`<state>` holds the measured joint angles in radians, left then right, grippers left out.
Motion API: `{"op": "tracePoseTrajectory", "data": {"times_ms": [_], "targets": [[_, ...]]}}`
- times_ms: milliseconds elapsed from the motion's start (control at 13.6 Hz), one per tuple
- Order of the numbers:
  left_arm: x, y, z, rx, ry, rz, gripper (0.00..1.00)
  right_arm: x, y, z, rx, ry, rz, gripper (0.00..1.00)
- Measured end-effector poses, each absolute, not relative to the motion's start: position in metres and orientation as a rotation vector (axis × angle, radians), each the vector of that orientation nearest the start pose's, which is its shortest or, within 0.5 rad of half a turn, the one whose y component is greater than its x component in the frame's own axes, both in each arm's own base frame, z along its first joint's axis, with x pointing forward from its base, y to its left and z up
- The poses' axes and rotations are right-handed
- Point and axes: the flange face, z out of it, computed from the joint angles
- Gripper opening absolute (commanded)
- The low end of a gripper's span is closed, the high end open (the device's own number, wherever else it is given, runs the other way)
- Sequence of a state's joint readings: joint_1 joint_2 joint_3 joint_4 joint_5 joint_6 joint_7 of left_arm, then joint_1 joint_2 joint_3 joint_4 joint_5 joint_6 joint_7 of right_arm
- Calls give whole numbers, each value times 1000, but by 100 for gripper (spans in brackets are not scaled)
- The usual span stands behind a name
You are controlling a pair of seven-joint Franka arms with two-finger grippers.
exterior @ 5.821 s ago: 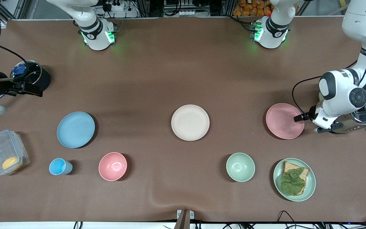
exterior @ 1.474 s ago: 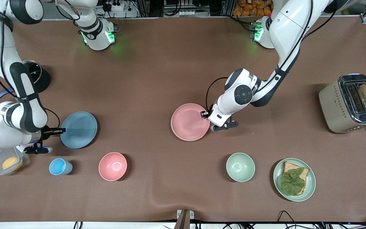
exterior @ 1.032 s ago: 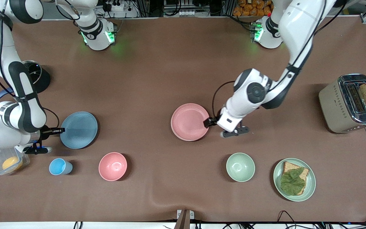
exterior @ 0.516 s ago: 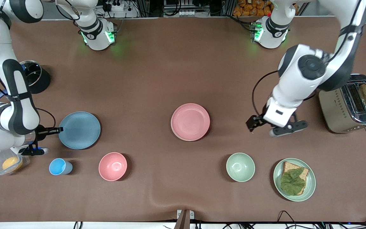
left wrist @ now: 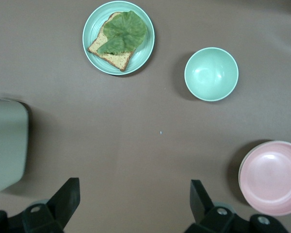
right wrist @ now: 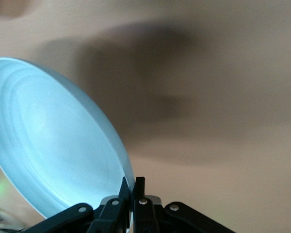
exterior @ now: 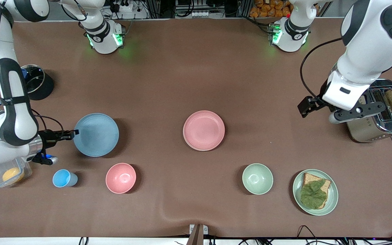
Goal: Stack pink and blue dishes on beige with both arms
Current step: 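Withdraw the left gripper while the right gripper grasps the blue plate, then carry the blue plate onto the pink plate with the right gripper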
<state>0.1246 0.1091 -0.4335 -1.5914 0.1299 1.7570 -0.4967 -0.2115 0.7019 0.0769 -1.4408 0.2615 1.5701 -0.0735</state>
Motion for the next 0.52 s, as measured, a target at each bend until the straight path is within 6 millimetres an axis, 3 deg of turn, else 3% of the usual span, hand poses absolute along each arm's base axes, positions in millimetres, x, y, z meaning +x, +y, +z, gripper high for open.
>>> {"op": "tracePoseTrajectory", "data": {"times_ms": [516], "targets": [[581,-119,594,-3084,-198,-79,100,656,87,272,-2515,469,854,0]]}}
